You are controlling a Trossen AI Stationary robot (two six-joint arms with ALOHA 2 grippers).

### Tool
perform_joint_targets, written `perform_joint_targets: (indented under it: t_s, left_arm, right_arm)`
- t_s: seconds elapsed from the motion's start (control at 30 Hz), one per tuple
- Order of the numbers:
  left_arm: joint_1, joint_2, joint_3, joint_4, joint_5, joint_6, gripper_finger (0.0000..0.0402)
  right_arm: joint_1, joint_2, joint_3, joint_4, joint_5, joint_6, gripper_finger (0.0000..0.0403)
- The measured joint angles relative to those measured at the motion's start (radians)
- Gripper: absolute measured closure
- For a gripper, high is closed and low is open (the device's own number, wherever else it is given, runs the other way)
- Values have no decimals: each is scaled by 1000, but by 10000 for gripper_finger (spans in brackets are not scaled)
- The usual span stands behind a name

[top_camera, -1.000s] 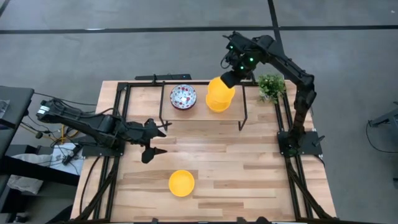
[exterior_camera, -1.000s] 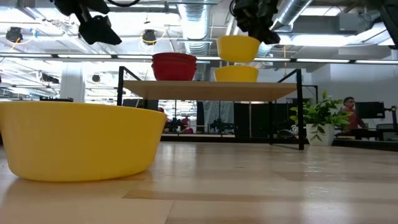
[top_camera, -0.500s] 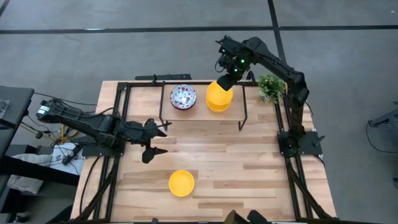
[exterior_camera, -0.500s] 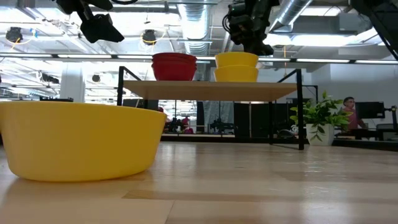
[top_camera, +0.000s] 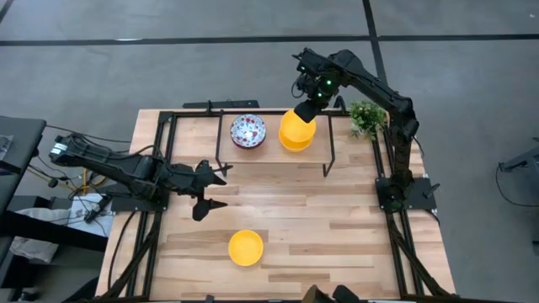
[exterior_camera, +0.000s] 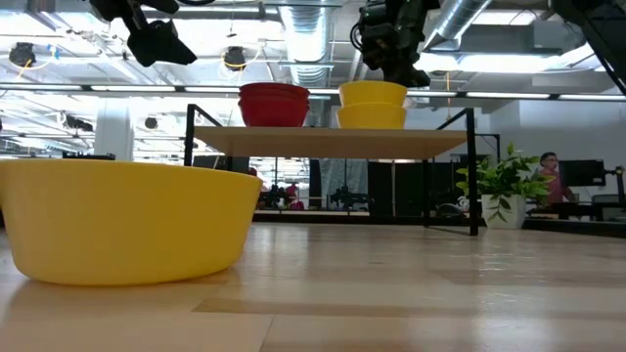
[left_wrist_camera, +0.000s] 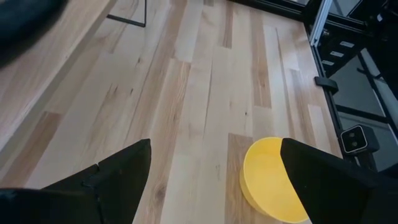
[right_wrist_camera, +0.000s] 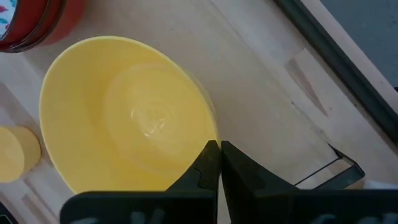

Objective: Pick & Place Mini bowls
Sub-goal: Stack the top yellow bowl on the yellow bowl on the shelf

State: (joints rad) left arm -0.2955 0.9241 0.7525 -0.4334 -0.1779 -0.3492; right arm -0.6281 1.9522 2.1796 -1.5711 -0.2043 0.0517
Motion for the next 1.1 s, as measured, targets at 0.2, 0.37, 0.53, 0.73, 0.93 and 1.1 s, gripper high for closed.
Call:
perform_joint_targets:
  t_s: [0.2, 0.37, 0.53, 0.73, 0.93, 1.1]
  left_arm:
    - [0, 0, 0, 5, 0, 0, 46]
    - [0, 0, 0, 8, 0, 0, 46]
    - [0, 0, 1, 9, 0, 0, 46]
    - [0, 0, 1, 9, 0, 0, 46]
    - [0, 0, 1, 15, 0, 0, 46]
    - [0, 0, 1, 16, 0, 0, 46]
  right_arm:
    - [18, 0, 0, 0, -2, 0, 403]
    - [33, 0, -29, 0, 18, 0, 403]
    - [35, 0, -74, -1, 28, -22, 403]
    - [39, 0, -74, 5, 49, -26, 403]
    - [39, -3, -72, 4, 45, -33, 403]
    - [39, -3, -72, 4, 17, -45, 403]
